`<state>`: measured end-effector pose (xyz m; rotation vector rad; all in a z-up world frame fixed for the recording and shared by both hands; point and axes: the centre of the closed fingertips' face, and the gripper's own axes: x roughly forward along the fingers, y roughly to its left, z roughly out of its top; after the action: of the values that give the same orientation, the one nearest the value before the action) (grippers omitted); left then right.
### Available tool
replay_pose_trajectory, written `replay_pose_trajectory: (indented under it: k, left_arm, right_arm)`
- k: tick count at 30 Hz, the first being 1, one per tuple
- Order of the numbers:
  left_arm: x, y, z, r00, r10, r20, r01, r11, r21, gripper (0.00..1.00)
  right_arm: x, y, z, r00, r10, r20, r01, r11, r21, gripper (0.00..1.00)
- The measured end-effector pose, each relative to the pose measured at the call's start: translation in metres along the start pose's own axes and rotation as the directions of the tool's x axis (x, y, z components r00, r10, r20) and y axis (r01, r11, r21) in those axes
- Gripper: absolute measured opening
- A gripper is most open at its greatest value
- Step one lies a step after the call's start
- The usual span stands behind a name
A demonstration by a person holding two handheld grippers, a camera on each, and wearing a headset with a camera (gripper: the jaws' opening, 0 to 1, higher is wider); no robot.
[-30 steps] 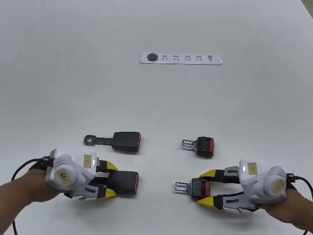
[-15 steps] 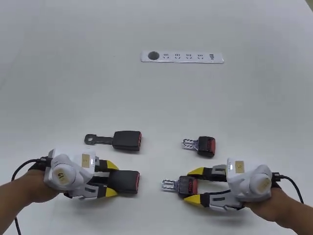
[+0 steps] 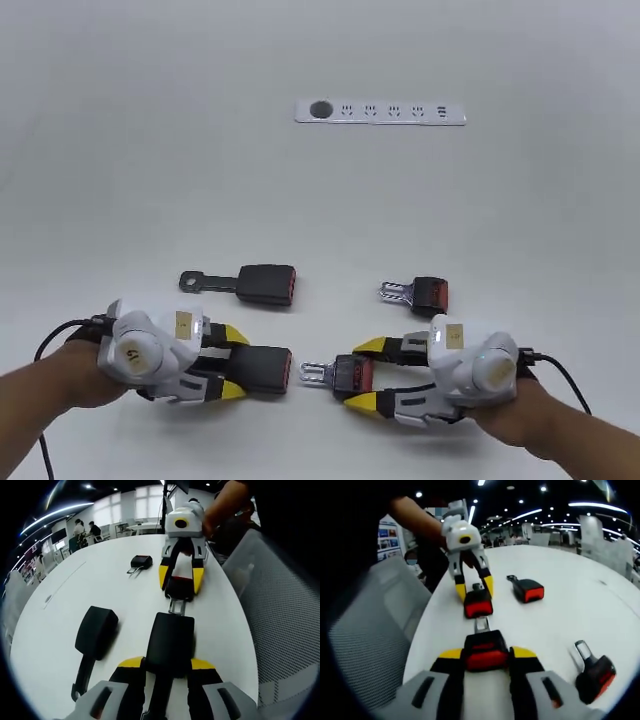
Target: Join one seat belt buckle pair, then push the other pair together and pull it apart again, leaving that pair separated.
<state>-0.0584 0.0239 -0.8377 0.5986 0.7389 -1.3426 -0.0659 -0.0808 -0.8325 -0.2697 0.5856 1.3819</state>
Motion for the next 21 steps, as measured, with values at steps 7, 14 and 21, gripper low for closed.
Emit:
replay_pose_trajectory:
  k: [7,14,21]
  left_arm:
    - [0.0,-0.001,0.001,1.0,-0.001,-0.006,0.001,1.0,0.012,0.33]
    - [0.0,-0.002,0.002,0.9999,-0.001,-0.013,0.001,1.0,0.027,0.33]
    - [-0.001,-0.002,0.001,0.9996,-0.006,-0.027,0.007,0.999,0.044,0.33]
  right_arm:
    - [0.01,0.003,0.006,0.9999,0.016,-0.003,-0.016,1.0,-0.005,0.35]
    - [0.02,0.005,0.012,0.9998,0.02,-0.004,-0.02,1.0,0.004,0.35]
    - [0.02,0.004,0.012,0.9995,0.021,-0.023,-0.021,1.0,-0.003,0.35]
